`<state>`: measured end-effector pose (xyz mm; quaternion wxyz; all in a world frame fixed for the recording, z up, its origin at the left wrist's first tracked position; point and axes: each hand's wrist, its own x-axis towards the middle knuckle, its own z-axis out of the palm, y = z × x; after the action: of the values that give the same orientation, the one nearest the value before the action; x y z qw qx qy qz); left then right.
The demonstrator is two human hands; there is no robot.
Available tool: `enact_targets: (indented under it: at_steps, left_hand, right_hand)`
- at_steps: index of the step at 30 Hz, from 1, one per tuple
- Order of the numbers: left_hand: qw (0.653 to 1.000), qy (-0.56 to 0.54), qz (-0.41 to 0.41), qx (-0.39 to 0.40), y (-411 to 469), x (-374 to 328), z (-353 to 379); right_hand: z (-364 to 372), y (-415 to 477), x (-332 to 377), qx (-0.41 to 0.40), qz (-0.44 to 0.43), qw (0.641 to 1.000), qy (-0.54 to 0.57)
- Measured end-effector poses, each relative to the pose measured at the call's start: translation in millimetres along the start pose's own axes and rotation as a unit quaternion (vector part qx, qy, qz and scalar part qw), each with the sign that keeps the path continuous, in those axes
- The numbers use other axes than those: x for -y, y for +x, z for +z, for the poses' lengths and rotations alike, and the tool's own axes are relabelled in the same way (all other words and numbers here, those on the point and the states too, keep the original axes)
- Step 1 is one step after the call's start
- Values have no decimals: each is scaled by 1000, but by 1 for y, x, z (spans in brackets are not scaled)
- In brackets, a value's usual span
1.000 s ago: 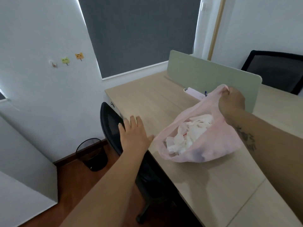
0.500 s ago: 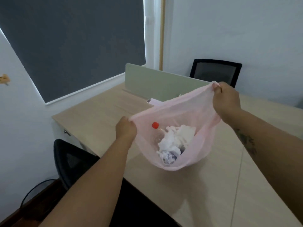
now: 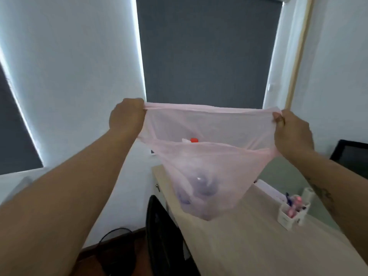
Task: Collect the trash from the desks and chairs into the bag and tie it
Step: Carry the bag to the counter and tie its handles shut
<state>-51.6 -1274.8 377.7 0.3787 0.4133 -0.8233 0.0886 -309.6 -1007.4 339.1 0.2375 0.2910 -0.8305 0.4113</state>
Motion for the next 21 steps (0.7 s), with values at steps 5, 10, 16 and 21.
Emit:
enact_targets:
  at_steps: [5, 10, 16, 21]
  left_hand:
    - [987, 127, -87, -46, -9, 130, -94]
    - [951, 234, -197, -40, -66, 266, -188]
    - [891, 330, -312, 4, -159, 420, -283]
    - [859, 341, -380, 32, -212, 552, -349]
  right_hand:
    - [63, 5, 127, 63, -123, 987, 86]
    - [122, -49, 279, 134, -213, 951, 179]
    - [202, -175, 457, 224, -268, 903, 251]
    - [262, -288, 586, 286, -298, 870, 271]
